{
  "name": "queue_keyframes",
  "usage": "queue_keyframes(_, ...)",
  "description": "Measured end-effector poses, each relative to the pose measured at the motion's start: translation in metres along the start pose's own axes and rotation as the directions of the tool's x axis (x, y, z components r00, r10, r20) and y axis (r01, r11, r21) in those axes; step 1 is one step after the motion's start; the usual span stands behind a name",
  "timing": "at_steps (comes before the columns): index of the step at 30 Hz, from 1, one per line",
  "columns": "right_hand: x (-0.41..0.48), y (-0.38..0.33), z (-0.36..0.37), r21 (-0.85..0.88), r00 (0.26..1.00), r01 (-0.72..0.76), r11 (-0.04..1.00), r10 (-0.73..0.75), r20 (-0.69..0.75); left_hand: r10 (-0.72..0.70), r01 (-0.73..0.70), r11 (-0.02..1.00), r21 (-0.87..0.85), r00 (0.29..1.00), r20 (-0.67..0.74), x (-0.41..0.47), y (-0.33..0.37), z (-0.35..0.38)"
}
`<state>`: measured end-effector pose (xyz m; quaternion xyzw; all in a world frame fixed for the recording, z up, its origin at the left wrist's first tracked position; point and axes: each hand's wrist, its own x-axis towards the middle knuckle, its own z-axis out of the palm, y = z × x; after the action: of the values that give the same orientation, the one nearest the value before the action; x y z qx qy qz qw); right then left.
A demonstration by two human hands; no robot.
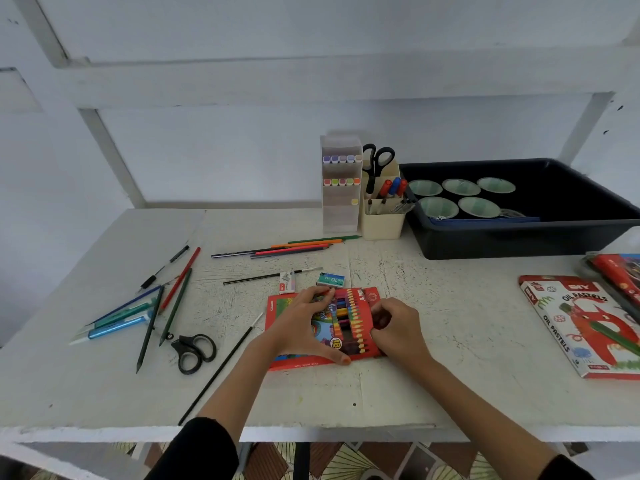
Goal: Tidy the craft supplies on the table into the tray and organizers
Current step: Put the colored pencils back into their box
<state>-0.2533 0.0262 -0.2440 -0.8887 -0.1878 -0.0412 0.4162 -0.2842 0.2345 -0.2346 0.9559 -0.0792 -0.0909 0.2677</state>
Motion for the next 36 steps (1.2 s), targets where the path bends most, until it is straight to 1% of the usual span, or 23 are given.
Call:
queue_keyframes(5, 0.001, 0.001, -0.022, 0.073, 0.992, 0.029, 0.997, -0.037, 0.12, 0.001, -0.001, 1.0, 0.004, 1.0, 0.001, -0.001, 0.0, 0.0)
queue_keyframes(8, 0.006, 0.002, -0.029, 0.047, 0.983, -0.017, 0.999, 0.008, 0.186, 0.001, -0.001, 1.0, 0.001, 1.0, 0.0, -0.001, 0.0, 0.0)
queue_keyframes(12, 0.03, -0.006, -0.031, 0.016, 0.994, -0.071, 0.997, 0.069, 0.081, 0.007, -0.007, 1.0, 0.0, 1.0, 0.014, 0.0, 0.001, -0.002)
queue_keyframes(15, 0.058, -0.016, -0.027, 0.029, 0.995, -0.066, 0.997, 0.063, 0.082, 0.013, -0.012, 1.0, -0.001, 1.0, 0.023, -0.001, 0.002, -0.003)
queue_keyframes(20, 0.109, -0.032, -0.007, -0.008, 0.99, 0.02, 1.0, -0.019, 0.14, 0.022, -0.022, 1.0, 0.003, 1.0, 0.011, -0.001, 0.001, -0.003)
queue_keyframes(24, 0.146, -0.036, 0.017, -0.104, 0.974, 0.132, 0.986, -0.109, 0.199, 0.037, -0.037, 0.999, -0.009, 0.999, -0.029, -0.001, 0.0, -0.001)
queue_keyframes(27, 0.168, -0.037, 0.037, -0.179, 0.94, 0.231, 0.956, -0.172, 0.295, 0.046, -0.047, 0.999, -0.018, 0.997, -0.057, 0.0, -0.003, 0.001)
queue_keyframes(31, 0.187, -0.038, 0.057, -0.275, 0.881, 0.363, 0.89, -0.232, 0.413, 0.073, -0.075, 0.997, -0.027, 0.994, -0.085, 0.001, -0.004, 0.002)
queue_keyframes(34, 0.19, -0.037, 0.066, -0.352, 0.882, 0.403, 0.845, -0.256, 0.396, 0.087, -0.09, 0.996, -0.026, 0.992, -0.095, 0.001, -0.005, 0.003)
queue_keyframes(36, 0.189, -0.035, 0.07, -0.35, 0.894, 0.384, 0.854, -0.249, 0.373, 0.086, -0.089, 0.996, -0.03, 0.992, -0.097, 0.001, -0.005, 0.002)
